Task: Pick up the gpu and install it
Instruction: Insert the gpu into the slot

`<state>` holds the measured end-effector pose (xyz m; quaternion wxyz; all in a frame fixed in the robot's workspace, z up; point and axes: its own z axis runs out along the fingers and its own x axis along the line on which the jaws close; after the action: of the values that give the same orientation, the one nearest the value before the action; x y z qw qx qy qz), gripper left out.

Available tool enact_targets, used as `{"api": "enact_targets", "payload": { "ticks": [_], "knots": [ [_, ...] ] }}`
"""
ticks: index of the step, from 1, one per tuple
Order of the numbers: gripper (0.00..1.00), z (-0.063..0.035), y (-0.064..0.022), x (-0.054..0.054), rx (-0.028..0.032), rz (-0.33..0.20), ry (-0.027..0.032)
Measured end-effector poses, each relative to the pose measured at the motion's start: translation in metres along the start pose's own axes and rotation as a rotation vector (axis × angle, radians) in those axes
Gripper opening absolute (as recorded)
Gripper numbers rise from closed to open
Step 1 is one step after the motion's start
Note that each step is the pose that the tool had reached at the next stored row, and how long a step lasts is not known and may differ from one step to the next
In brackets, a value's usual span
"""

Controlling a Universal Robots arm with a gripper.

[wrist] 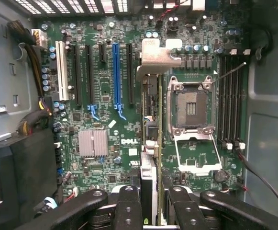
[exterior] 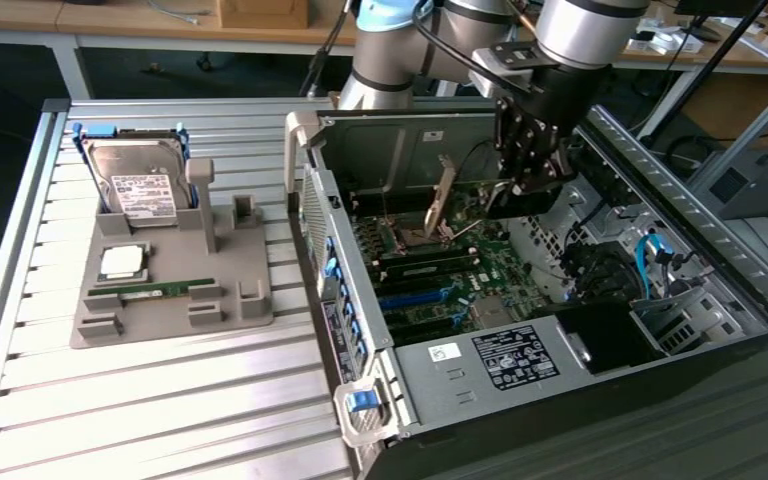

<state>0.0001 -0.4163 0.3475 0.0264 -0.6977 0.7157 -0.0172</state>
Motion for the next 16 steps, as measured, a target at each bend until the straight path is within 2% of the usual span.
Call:
{"api": "enact_targets", "payload": {
  "ticks": [16],
  "knots": [
    [0.27,0.0002,0.0054,0.015,0.0000,0.000,-0.0001]
  ]
}}
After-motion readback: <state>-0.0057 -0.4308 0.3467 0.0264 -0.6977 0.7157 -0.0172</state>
